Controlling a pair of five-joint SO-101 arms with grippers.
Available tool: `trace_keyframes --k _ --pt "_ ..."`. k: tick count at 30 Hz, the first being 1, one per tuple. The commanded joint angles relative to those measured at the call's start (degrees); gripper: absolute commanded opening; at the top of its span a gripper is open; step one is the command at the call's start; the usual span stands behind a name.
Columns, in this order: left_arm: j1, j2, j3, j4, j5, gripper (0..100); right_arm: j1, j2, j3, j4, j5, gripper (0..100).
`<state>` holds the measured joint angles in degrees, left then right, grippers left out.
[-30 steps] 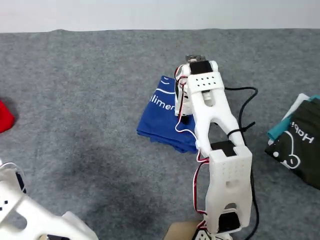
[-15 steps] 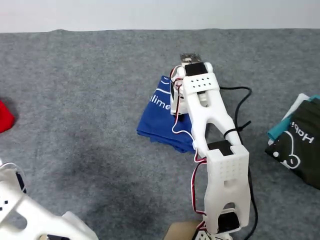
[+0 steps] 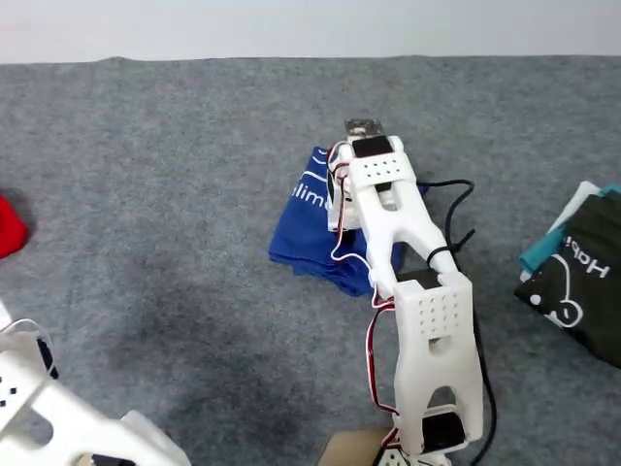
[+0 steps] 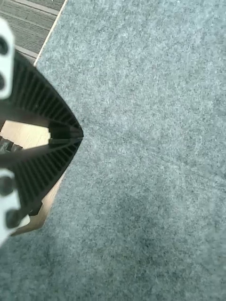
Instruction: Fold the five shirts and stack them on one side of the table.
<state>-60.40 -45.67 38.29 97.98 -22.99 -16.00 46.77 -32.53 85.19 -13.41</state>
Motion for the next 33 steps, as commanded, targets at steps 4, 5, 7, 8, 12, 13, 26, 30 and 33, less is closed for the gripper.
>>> trace_keyframes --k 4,5,7,8,12,13,26,30,33 --pt "0.35 -0.97 -0.48 -0.88 -1.23 0 -0.40 2.68 -3.25 -2.95 -0.09 45.9" --pt "0.35 -0.97 -0.48 -0.88 -2.02 0 -0.40 2.86 -3.25 -2.68 -0.09 44.8" --pt "0.35 -1.05 -0.48 -0.88 -3.60 0 -0.04 3.03 -3.25 -2.51 -0.09 38.8" --pt "0.35 -1.05 -0.48 -0.88 -3.96 0 -0.04 3.03 -3.25 -2.15 -0.09 34.2" --pt "0.35 -1.05 -0.48 -0.88 -4.13 0 0.13 3.12 -3.25 -1.80 2.37 10.2" --pt "0.35 -1.05 -0.48 -0.88 -4.13 0 0.48 3.12 -3.25 -1.89 4.04 3.9" --pt "0.35 -1.05 -0.48 -0.88 -4.13 0 6.55 -9.45 -4.84 1.36 10.46 0.9" --pt "0.35 -1.05 -0.48 -0.88 -4.13 0 6.90 -14.37 -4.84 1.45 14.15 0.9" --pt "0.35 -1.05 -0.48 -0.88 -4.13 0 7.08 -17.45 -4.84 1.45 14.68 0.9"
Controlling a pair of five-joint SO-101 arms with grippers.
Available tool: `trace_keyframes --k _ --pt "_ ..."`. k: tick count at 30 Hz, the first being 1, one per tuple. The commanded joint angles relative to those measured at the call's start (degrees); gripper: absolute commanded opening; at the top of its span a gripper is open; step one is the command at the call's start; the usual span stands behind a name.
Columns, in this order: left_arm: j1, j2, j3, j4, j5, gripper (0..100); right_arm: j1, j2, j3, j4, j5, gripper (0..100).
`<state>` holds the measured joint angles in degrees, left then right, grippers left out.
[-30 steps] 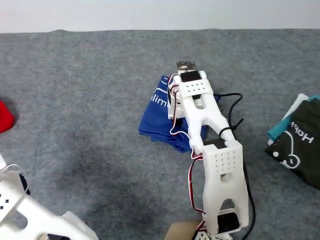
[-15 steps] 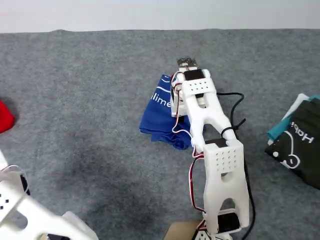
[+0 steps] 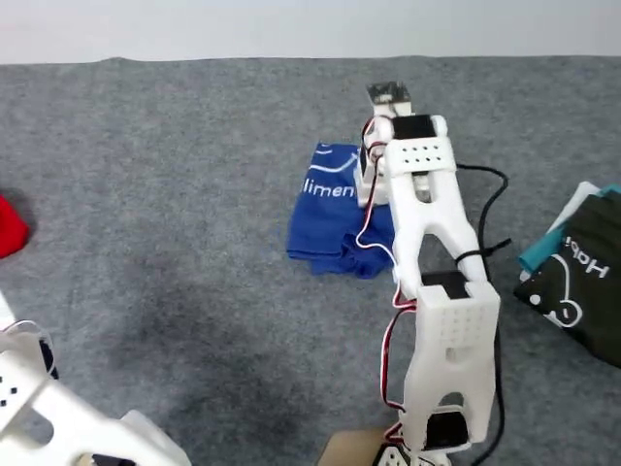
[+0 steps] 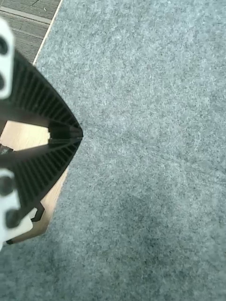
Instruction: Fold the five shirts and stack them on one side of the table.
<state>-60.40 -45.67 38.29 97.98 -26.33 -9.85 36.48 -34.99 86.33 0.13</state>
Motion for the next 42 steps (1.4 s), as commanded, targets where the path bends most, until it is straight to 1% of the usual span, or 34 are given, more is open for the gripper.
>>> trace_keyframes --k 1,7,14,18,26,30,33,37,42 --pt "0.35 -1.05 -0.48 -0.88 -0.70 0 1.01 -8.13 -2.37 0.22 1.14 0.9" --pt "0.00 -1.05 -0.48 -0.88 -0.62 0 3.30 -13.14 -2.37 0.31 1.23 0.8" --pt "-0.18 -1.05 -0.57 -0.53 -0.70 0 11.03 -17.36 -2.37 0.40 5.10 0.8" --pt "0.18 -1.05 -0.57 -0.53 -0.70 0 15.08 -19.38 -2.37 2.95 7.91 0.8" --pt "0.26 -1.05 -0.57 -0.62 -0.62 0 23.25 -23.87 -2.37 5.23 8.70 0.8" --pt "0.26 -1.05 -0.57 -0.62 -0.70 0 27.21 -25.36 -2.37 5.32 11.25 0.8" --pt "0.26 -1.05 -2.33 -0.53 -0.70 0 30.46 -26.15 -2.37 5.41 11.34 0.8" --pt "0.26 -1.05 -5.32 -0.53 -0.70 0 34.42 -26.07 -2.37 8.22 11.34 0.8" --pt "0.35 -1.05 -6.11 -0.62 -0.79 0 40.04 -25.89 -2.37 10.15 11.34 0.8"
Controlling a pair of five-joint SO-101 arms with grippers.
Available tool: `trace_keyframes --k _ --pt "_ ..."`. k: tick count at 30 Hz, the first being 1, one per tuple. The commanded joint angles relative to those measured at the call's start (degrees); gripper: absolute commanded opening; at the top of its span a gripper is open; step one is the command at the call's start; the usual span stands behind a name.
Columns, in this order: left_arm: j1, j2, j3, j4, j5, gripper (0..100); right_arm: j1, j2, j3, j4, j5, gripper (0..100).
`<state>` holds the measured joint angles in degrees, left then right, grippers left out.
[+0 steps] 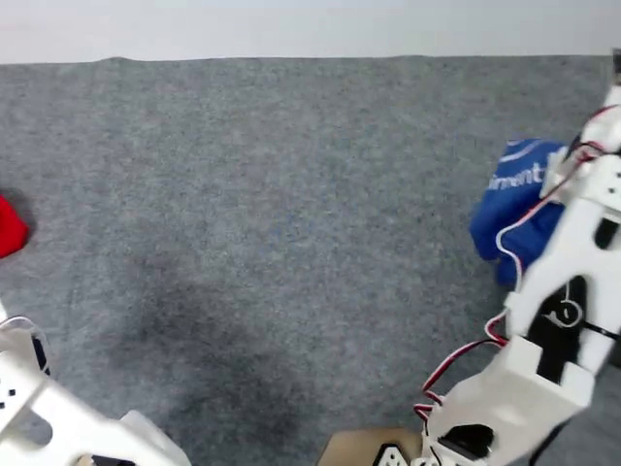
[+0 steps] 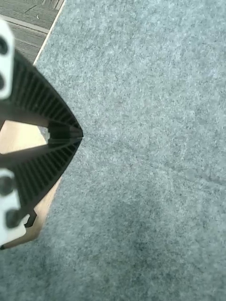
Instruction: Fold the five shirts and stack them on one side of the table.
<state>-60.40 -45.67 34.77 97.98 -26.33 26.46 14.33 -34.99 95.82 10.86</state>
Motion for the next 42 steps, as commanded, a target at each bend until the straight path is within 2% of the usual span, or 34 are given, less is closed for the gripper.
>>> trace_keyframes --k 1,6,14,20,27,32,34,38,42 --pt "0.35 -1.05 -2.59 -0.53 -0.79 0 5.05 -3.65 -2.37 0.66 0.70 0.8" --pt "0.35 -1.05 -2.51 -0.53 -0.79 0 10.15 -3.47 -2.02 0.13 5.63 0.8" --pt "0.35 -0.97 -2.42 -0.88 -0.88 0 17.27 2.86 -2.11 -0.13 9.58 0.8" --pt "0.35 -0.97 -2.51 -0.88 -4.13 0 22.55 9.27 -2.11 -5.32 12.13 0.8" --pt "0.35 -0.97 -2.59 -0.53 -4.13 0 26.51 13.93 -2.20 -9.63 13.89 0.8" --pt "0.35 -0.97 -2.59 -0.62 -4.13 0 26.68 16.75 -2.29 -10.86 14.86 1.3" --pt "0.35 -0.97 -2.59 -0.62 -4.13 0 26.68 16.40 -2.46 -9.45 15.30 7.4" --pt "0.35 -0.97 -2.59 -0.79 -4.22 0 26.68 13.32 -3.96 -5.58 13.98 28.9" --pt "0.44 -0.97 -2.59 -0.79 -5.63 0 25.36 9.45 -5.89 -4.53 11.78 37.0"
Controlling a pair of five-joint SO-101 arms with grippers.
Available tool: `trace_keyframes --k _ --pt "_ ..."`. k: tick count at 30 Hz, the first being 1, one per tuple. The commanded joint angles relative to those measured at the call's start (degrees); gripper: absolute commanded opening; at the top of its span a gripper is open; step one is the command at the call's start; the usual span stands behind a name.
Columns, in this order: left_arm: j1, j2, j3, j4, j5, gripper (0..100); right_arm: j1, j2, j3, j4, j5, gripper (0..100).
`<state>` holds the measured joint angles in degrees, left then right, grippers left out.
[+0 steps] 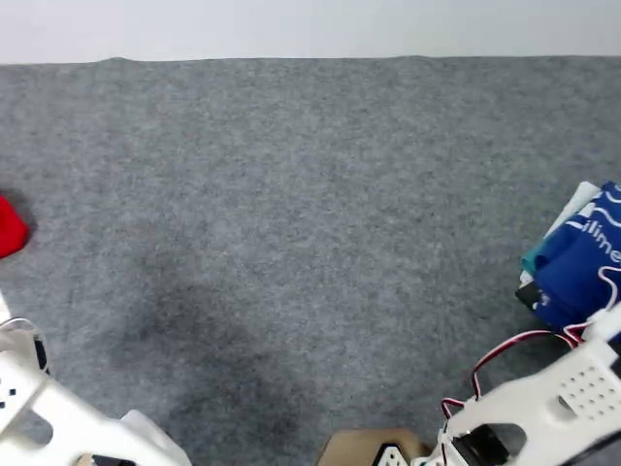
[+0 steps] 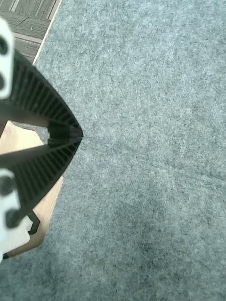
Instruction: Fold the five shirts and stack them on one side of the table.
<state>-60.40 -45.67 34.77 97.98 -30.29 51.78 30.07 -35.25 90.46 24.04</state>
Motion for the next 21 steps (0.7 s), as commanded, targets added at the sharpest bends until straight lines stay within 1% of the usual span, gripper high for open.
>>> trace_keyframes --k 1,7,10,12,15,20,21 --pt "0.44 -0.97 -2.59 -0.79 -2.37 0 -0.31 -7.34 -5.89 1.45 -1.41 36.8" --pt "0.44 -0.97 -2.59 -0.79 -4.22 0 -3.82 -15.34 -6.24 8.40 -1.41 36.4" --pt "0.44 -0.97 -2.59 -0.88 -4.22 0 -6.20 -18.95 -6.15 11.56 -2.55 36.4" --pt "0.44 -0.97 -2.86 -0.88 -4.22 0 -7.43 -20.79 -5.80 12.00 -4.22 34.4" --pt "0.35 -0.97 -4.44 -0.88 -4.22 0 -7.78 -22.11 -5.36 12.00 -7.38 25.3" --pt "0.35 -0.97 -5.41 -0.88 -4.22 0 -7.87 -22.02 -0.18 12.00 -7.91 0.4" --pt "0.35 -0.97 -5.41 -0.79 -4.22 0 -7.87 -22.20 1.76 12.00 -8.09 0.9"
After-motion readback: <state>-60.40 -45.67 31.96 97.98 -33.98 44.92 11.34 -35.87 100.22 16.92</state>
